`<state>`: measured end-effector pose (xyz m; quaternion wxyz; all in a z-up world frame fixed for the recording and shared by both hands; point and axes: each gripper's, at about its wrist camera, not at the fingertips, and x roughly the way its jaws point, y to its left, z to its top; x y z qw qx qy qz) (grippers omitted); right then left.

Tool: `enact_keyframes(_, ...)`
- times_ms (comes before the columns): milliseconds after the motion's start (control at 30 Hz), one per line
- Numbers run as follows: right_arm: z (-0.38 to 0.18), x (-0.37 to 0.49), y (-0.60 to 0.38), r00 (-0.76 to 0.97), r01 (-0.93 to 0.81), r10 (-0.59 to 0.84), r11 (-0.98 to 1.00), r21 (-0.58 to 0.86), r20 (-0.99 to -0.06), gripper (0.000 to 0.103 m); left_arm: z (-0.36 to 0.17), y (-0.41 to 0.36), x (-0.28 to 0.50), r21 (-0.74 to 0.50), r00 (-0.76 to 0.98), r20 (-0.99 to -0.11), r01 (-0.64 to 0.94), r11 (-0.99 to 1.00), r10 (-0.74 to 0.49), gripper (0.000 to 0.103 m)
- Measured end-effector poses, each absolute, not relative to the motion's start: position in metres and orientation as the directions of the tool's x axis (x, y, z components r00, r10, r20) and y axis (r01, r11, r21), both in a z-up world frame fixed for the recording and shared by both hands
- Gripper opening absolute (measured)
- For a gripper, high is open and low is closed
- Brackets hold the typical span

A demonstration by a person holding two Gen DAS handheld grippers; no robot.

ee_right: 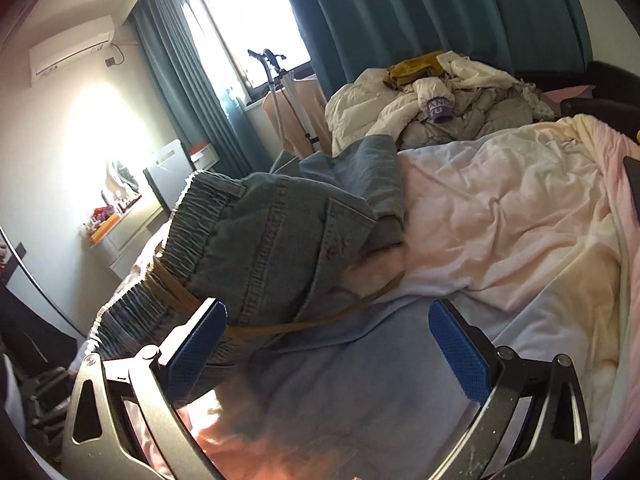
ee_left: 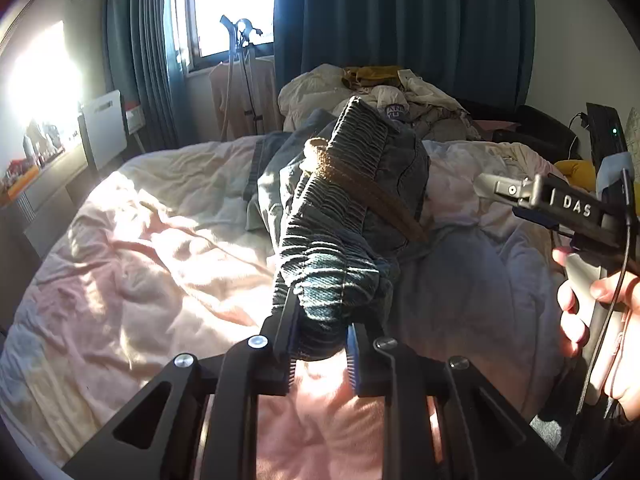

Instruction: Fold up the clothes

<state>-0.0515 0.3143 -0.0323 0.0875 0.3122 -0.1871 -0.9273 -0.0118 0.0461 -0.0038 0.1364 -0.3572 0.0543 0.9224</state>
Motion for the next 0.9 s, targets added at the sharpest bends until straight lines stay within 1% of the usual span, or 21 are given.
enact_keyframes(33,-0.033,-0.05,0.312,-0.778,0.059,-0.308,-0.903,0.425,-0.547,0.103,-0.007,0.044,-0.012,-0.014,-0.698,-0.679,-0.296,-0.955,0.226,0.02)
enact_keyframes(100,-0.03,-0.045,0.302,-0.766,0.097,-0.334,-0.905,0.414,-0.549,0.103,-0.014,0.041,-0.013,-0.045,-0.68,-0.689,-0.305,-0.951,0.251,0.021)
enact_keyframes(133,-0.029,-0.043,0.297,-0.76,0.116,-0.346,-0.906,0.408,-0.551,0.103,-0.015,0.042,-0.012,-0.041,-0.681,-0.689,-0.305,-0.951,0.248,0.022)
enact_keyframes(200,-0.025,-0.038,0.285,-0.76,0.151,-0.342,-0.92,0.361,-0.553,0.102,-0.017,0.044,-0.011,-0.036,-0.677,-0.693,-0.311,-0.95,0.248,0.023)
enact_keyframes(267,-0.021,-0.039,0.276,-0.762,0.186,-0.351,-0.923,0.335,-0.544,0.101,-0.018,0.044,-0.006,-0.053,-0.665,-0.693,-0.337,-0.94,0.277,0.03)
enact_keyframes(300,-0.018,-0.041,0.273,-0.766,0.197,-0.355,-0.923,0.331,-0.536,0.101,-0.017,0.044,-0.002,-0.058,-0.661,-0.69,-0.356,-0.933,0.295,0.037)
enact_keyframes(333,-0.014,-0.046,0.272,-0.772,0.202,-0.355,-0.924,0.325,-0.528,0.1,-0.015,0.045,0.002,-0.057,-0.665,-0.681,-0.369,-0.928,0.306,0.047)
enact_keyframes(433,0.003,-0.062,0.27,-0.788,0.208,-0.355,-0.923,0.325,-0.503,0.099,-0.007,0.039,0.014,-0.08,-0.688,-0.639,-0.386,-0.919,0.345,0.053)
enact_keyframes(467,0.009,-0.068,0.269,-0.793,0.21,-0.355,-0.922,0.325,-0.495,0.099,-0.006,0.038,0.015,-0.085,-0.691,-0.633,-0.385,-0.919,0.349,0.054)
enact_keyframes(533,0.017,-0.082,0.264,-0.801,0.197,-0.319,-0.939,0.28,-0.506,0.098,-0.004,0.036,0.016,-0.096,-0.698,-0.621,-0.384,-0.918,0.356,0.054)
enact_keyframes(600,0.014,-0.097,0.266,-0.788,0.188,-0.314,-0.942,0.278,-0.53,0.094,-0.005,0.032,0.011,-0.123,-0.698,-0.616,-0.373,-0.92,0.365,0.054)
enact_keyframes(667,0.003,-0.107,0.274,-0.776,0.146,-0.286,-0.948,0.281,-0.562,0.089,-0.008,0.028,0.003,-0.144,-0.696,-0.619,-0.355,-0.924,0.364,0.054)
enact_keyframes(733,-0.011,-0.108,0.289,-0.768,0.102,-0.265,-0.949,0.297,-0.583,0.088,-0.014,0.025,-0.006,-0.149,-0.694,-0.635,-0.321,-0.935,0.34,0.054)
enact_keyframes(800,-0.028,-0.107,0.302,-0.742,0.057,-0.254,-0.946,0.32,-0.621,0.085,-0.021,0.024,-0.016,-0.161,-0.681,-0.656,-0.295,-0.942,0.325,0.054)
enact_keyframes(867,-0.043,-0.108,0.312,-0.705,0.023,-0.269,-0.933,0.358,-0.656,0.078,-0.027,0.024,-0.025,-0.172,-0.664,-0.679,-0.27,-0.947,0.312,0.054)
enact_keyframes(900,-0.05,-0.11,0.317,-0.685,0.005,-0.271,-0.93,0.368,-0.676,0.077,-0.03,0.024,-0.028,-0.17,-0.662,-0.685,-0.261,-0.95,0.304,0.054)
